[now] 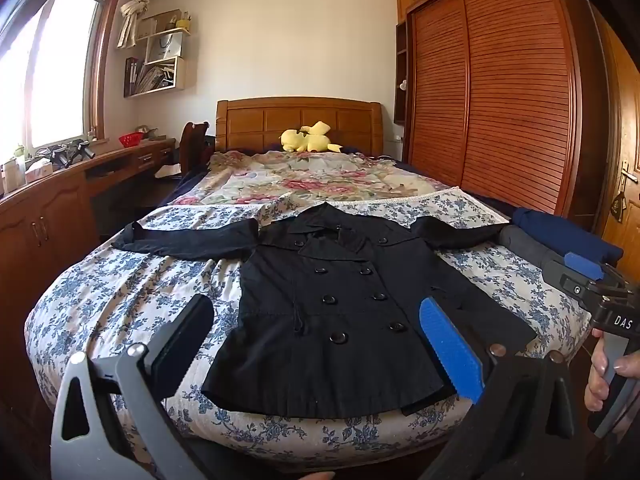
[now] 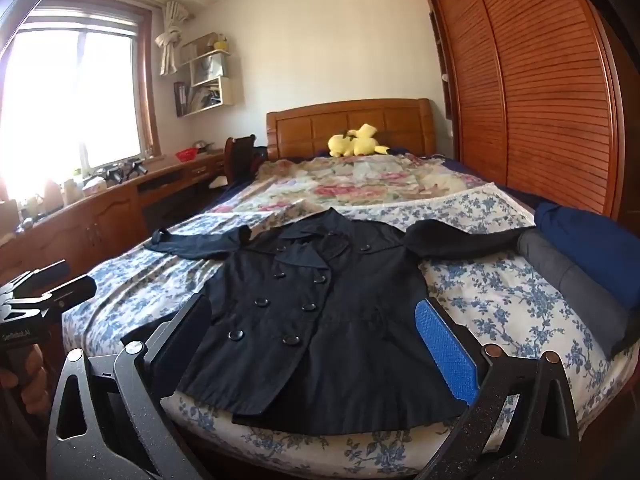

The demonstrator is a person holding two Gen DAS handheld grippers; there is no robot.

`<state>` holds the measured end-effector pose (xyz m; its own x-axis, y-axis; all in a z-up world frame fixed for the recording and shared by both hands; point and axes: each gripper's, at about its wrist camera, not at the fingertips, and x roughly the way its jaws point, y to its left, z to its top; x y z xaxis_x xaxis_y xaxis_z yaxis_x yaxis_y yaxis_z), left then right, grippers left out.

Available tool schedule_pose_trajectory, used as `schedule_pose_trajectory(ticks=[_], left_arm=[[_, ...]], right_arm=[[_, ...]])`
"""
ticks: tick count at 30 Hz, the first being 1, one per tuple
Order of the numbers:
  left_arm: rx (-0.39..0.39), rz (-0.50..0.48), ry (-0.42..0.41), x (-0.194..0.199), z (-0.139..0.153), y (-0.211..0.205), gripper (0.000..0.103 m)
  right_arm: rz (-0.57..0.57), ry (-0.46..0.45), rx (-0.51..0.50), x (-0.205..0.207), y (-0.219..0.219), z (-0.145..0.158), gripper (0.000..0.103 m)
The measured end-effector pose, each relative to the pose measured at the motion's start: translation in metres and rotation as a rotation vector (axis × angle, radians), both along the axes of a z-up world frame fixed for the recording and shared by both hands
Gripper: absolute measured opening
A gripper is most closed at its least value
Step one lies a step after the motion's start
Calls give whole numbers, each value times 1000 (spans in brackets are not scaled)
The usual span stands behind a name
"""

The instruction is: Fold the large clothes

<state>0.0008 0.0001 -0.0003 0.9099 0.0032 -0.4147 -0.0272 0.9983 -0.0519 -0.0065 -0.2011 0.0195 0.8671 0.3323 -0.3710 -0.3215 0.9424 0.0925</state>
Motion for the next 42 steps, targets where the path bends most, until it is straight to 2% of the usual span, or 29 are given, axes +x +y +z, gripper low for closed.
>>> schedule_pose_trajectory(ticks=[3, 42], left_arm=[[0, 1, -20, -2, 0, 0, 103], [19, 2, -22, -7, 4, 0, 103]], right_arm=[[-1, -5, 9, -1, -1, 1, 103], [-1, -7, -1, -5, 5, 2, 103]])
